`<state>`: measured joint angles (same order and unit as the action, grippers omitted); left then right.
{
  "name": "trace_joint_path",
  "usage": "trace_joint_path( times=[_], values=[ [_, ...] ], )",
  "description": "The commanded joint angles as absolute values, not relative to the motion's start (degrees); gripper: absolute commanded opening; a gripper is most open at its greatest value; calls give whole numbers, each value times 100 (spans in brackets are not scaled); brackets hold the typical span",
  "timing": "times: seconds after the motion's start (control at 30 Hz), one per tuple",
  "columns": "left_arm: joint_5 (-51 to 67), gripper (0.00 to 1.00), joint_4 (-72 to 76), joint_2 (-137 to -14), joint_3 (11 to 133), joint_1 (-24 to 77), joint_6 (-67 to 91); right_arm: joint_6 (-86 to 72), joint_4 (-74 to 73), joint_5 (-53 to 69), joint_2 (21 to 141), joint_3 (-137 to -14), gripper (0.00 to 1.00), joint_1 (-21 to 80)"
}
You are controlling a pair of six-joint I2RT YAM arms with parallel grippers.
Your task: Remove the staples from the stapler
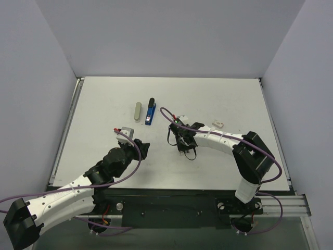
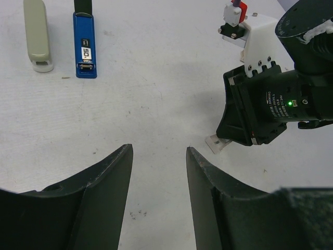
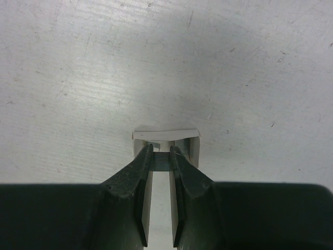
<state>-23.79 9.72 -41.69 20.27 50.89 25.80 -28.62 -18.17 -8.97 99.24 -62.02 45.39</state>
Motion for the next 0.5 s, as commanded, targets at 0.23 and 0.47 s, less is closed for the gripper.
trace_joint_path(
  times=[0.23,0.47],
  values=[
    [-2338,56,1169,-4157,2074,5054,2610,-2962,-1863,-861,9993,-6311,8,4509],
    [-2320,56,1178,-4148,2074,5054,2619,-2988,-1854,-835,10002,-6275,11,4518]
  ],
)
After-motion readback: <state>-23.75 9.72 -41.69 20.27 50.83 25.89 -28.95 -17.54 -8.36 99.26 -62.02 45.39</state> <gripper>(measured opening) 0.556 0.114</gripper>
